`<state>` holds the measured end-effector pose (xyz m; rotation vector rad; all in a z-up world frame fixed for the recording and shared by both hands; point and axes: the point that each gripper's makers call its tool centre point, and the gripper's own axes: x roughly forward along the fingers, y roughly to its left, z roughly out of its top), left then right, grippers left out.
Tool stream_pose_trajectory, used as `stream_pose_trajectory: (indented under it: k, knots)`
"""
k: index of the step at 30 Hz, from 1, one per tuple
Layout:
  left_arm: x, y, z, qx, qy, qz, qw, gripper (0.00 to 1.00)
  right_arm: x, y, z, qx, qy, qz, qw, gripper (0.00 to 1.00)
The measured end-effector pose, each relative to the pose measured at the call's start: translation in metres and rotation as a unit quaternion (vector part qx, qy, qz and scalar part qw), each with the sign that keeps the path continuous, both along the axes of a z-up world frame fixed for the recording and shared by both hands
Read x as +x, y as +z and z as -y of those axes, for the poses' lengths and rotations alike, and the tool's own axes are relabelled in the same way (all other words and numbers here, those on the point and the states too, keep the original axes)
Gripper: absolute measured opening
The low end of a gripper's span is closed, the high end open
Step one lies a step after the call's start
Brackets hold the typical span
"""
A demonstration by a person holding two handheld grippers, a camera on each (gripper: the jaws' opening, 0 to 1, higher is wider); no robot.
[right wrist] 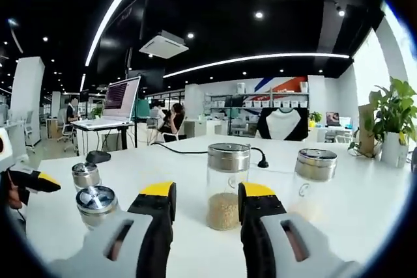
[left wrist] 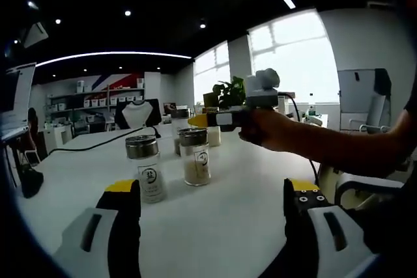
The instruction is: Rotate the seasoning bottle until the label or dispensing opening points toward the visible target arrow and the bottle remains upright within the marked orientation range
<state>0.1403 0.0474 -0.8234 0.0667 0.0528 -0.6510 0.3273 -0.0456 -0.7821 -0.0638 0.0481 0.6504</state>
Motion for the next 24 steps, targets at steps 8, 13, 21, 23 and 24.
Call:
stream_pose_trajectory:
  k: [8, 13, 21, 23, 24]
  knots:
    - [0.000, -0.003, 0.001, 0.000, 0.000, -0.004, 1.0000, 0.96, 0.017, -0.002, -0.003, -0.026, 0.000, -0.012, 0.9996, 0.44]
    - [0.002, -0.004, -0.002, -0.004, 0.005, -0.006, 1.0000, 0.96, 0.026, 0.000, -0.005, -0.027, -0.009, -0.014, 0.9995, 0.44]
    - [0.002, -0.003, -0.004, -0.002, 0.004, -0.005, 1.0000, 0.96, 0.050, 0.008, -0.007, -0.059, -0.036, -0.007, 0.9976, 0.43]
    - [0.003, -0.003, -0.006, -0.007, 0.005, -0.007, 0.9999, 0.95, 0.052, 0.009, -0.011, -0.064, -0.036, -0.005, 0.9973, 0.43]
    - [0.004, -0.003, -0.006, -0.008, 0.005, -0.007, 0.9999, 0.95, 0.054, 0.009, -0.012, -0.066, -0.035, -0.005, 0.9972, 0.43]
